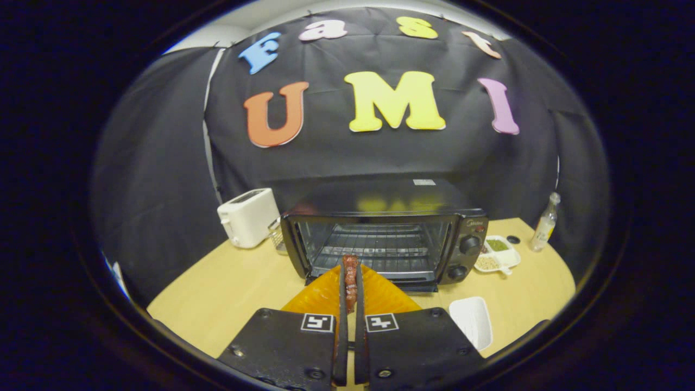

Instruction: Open the toaster oven, put the food inside, and close the toaster oven door.

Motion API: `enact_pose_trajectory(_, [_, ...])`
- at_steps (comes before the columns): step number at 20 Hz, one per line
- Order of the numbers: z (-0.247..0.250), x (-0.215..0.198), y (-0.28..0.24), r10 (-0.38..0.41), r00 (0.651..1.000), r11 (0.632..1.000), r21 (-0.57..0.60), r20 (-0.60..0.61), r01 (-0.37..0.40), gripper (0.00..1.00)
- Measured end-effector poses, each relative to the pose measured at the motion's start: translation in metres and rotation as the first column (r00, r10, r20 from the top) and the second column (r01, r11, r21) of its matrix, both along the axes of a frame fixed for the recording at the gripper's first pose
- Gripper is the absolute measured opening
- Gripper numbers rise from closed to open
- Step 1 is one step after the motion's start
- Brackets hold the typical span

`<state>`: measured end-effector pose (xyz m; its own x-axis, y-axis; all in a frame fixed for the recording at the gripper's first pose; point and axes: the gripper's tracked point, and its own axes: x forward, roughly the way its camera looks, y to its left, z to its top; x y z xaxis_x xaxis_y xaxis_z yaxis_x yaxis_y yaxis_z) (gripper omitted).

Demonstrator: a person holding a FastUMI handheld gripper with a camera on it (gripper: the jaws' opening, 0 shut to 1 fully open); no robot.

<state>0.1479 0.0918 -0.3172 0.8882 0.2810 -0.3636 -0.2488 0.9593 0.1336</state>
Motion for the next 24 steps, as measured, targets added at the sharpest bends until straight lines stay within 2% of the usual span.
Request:
enact_pose_trajectory(2, [-0.008, 0.019, -0.006, -0.046, 0.998, 0.993, 0.104, -0.035, 0.049, 0.08])
enact_pose_trajectory(4, [-0.018, 0.039, -0.004, -0.070, 0.995, 0.966, 0.244, -0.069, 0.085, 0.08])
enact_pose_trajectory(6, [-0.027, 0.060, -0.002, -0.071, 0.994, 0.914, 0.394, -0.083, 0.098, 0.08])
enact_pose_trajectory(9, [-0.037, 0.091, -0.007, -0.105, 0.992, 0.820, 0.558, -0.077, 0.130, 0.08])
enact_pose_trajectory(11, [-0.042, 0.112, -0.009, -0.116, 0.991, 0.769, 0.626, -0.062, 0.129, 0.08])
enact_pose_trajectory(13, [-0.049, 0.130, -0.008, -0.111, 0.991, 0.734, 0.665, -0.078, 0.134, 0.08])
enact_pose_trajectory(16, [-0.064, 0.158, -0.005, -0.138, 0.982, 0.709, 0.679, -0.127, 0.188, 0.08])
enact_pose_trajectory(21, [-0.082, 0.171, -0.012, -0.172, 0.974, 0.748, 0.624, -0.145, 0.225, 0.09])
enact_pose_trajectory(24, [-0.094, 0.170, -0.028, -0.263, 0.952, 0.811, 0.498, -0.159, 0.307, 0.17])
